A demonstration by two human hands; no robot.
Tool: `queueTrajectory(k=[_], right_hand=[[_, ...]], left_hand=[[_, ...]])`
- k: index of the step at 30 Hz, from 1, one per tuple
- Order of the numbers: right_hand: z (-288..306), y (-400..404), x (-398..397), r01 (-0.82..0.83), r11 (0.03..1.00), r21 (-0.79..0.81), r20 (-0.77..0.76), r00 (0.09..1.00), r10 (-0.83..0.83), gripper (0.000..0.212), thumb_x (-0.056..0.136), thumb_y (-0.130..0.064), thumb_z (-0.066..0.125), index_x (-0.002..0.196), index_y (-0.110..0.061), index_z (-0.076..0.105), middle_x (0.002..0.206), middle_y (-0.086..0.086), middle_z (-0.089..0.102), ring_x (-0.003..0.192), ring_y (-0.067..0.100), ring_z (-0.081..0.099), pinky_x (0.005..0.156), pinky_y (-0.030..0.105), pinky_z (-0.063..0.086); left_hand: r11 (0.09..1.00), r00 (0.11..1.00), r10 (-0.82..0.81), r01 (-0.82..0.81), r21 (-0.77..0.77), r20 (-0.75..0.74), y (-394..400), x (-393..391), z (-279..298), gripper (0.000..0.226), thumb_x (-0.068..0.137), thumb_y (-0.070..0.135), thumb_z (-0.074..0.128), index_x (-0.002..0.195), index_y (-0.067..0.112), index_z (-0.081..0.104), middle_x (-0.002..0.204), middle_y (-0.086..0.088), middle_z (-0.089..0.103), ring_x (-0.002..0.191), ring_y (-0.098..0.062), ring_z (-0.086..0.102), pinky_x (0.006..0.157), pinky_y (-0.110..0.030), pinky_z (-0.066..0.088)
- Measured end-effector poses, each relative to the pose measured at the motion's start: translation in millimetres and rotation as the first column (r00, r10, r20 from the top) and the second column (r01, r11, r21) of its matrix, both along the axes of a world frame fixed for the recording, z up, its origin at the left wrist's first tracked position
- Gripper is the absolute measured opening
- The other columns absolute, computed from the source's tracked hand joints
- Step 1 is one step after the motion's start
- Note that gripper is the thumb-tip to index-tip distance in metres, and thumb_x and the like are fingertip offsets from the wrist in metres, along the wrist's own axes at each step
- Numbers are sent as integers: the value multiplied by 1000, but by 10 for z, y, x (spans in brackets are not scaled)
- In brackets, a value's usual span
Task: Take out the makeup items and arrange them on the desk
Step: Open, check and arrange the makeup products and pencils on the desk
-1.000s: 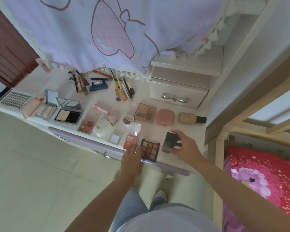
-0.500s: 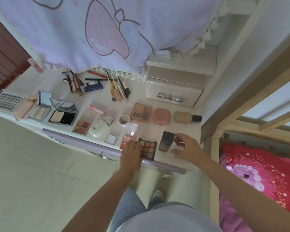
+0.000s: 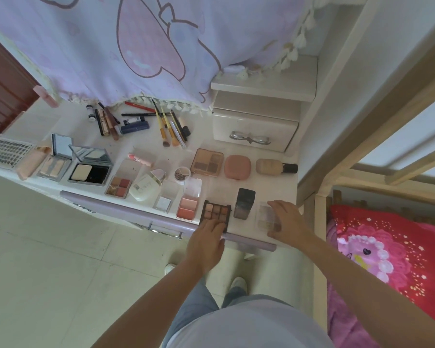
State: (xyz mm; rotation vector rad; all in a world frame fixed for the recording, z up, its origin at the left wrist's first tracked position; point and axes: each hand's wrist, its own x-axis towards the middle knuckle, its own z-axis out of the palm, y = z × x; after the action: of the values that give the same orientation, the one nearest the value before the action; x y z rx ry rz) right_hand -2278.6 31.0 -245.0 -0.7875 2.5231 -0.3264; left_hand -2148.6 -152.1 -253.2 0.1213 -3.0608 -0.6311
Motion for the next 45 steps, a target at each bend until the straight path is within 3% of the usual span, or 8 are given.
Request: queueTrajectory(k=[4, 11, 16, 21, 25, 35, 43, 45], right_hand=[[92, 33, 45, 31, 998, -55, 102, 994, -25, 84, 64, -43, 66, 137, -12, 35, 138, 8, 38, 129, 23, 32, 104, 22, 23], [641, 236, 88, 90, 952, -293, 217, 976, -25, 64, 62, -35, 78, 119, -14, 56, 124, -4, 46, 114, 4, 38, 94, 12, 22], [1087, 266, 63, 69, 922, -381, 200, 980, 10, 63, 58, -47, 76, 114, -24, 59, 118, -15, 46, 118, 7, 43, 106, 25, 30], [1317, 282, 83, 68, 884, -463, 151, 989, 3, 68, 49, -64, 55, 108, -33, 60, 110, -30, 43, 112, -2, 43, 100, 14, 28], [1340, 260, 86, 129, 823, -553, 167, 985, -42, 67, 46, -60, 61, 105, -28, 65, 106, -29, 48, 104, -15, 44, 88, -1, 30], [1431, 243, -20, 268, 768, -581, 330, 941, -79, 41, 70, -4, 75, 105, -22, 64, 104, -11, 58, 102, 5, 54, 92, 13, 39], [1242, 302, -195, 469, 644, -604, 561, 825, -75, 16, 75, -24, 69, 88, -15, 71, 80, -5, 74, 81, 17, 68, 73, 20, 54], [1197, 335, -218, 587, 553, -592, 670, 739, -68, 37, 61, -41, 75, 83, -11, 70, 73, -3, 74, 69, 17, 69, 63, 20, 56]], left_hand=[[976, 984, 46, -82, 204, 173, 150, -33, 111, 42, 92, 17, 49, 133, 10, 45, 135, -3, 48, 126, -16, 43, 104, -20, 33], [623, 935, 46, -302, 721, 351, 410, -286, 572, 57, 80, 12, 68, 132, 13, 43, 117, 6, 49, 108, -5, 47, 81, -10, 45], [364, 978, -50, -171, 916, 203, 420, -422, 975, 48, 73, -3, 71, 99, 34, 52, 98, 16, 65, 93, 4, 62, 74, -10, 50], [224, 992, -60, -94, 970, 110, 414, -461, 1140, 54, 49, 25, 72, 100, 29, 54, 90, 22, 71, 90, 7, 64, 75, -12, 51], [182, 995, -35, -86, 979, 94, 386, -520, 1203, 60, 42, 17, 74, 98, 24, 55, 84, 18, 73, 82, 3, 68, 71, -14, 54], [167, 994, -31, -95, 981, 101, 355, -576, 1239, 55, 53, -5, 63, 101, 21, 54, 80, 18, 73, 78, 3, 68, 67, -13, 54], [94, 984, -62, -162, 982, 168, 290, -460, 1110, 59, 49, 5, 74, 104, 17, 59, 89, 7, 74, 84, -6, 70, 73, -20, 57], [126, 977, -19, -210, 970, 214, 297, -413, 1018, 50, 63, -10, 71, 106, 12, 59, 83, 6, 75, 79, -6, 70, 72, -20, 57]])
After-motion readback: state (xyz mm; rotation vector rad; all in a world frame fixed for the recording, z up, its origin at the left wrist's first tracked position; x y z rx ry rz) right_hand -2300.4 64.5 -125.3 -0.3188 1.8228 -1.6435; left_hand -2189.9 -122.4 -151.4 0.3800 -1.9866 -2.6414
